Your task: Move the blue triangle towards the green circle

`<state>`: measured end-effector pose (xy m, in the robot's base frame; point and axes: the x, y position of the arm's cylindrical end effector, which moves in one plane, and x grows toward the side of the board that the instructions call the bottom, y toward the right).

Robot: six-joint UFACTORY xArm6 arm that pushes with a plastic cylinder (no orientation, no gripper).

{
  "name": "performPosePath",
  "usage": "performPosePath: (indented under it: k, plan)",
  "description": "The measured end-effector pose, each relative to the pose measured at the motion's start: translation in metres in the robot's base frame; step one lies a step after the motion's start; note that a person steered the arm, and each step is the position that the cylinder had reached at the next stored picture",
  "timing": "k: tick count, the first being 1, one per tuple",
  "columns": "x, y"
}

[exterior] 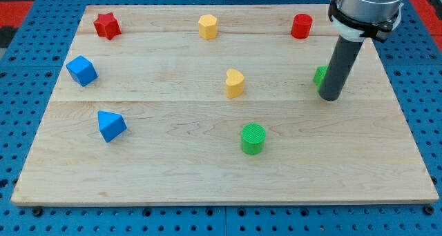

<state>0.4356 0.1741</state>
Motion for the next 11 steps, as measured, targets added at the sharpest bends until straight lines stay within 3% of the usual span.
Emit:
performPosePath:
  k: [2, 3, 6, 7, 8, 9, 10, 11]
  plan:
    - [0.001, -0.015]
    - [0.036, -0.022]
    - [0.037, -0.291]
    - [0.011, -0.313]
    - [0.004, -0.403]
    - [0.028, -0.462]
    - [0.051, -0.437]
    - [0.051, -0.338]
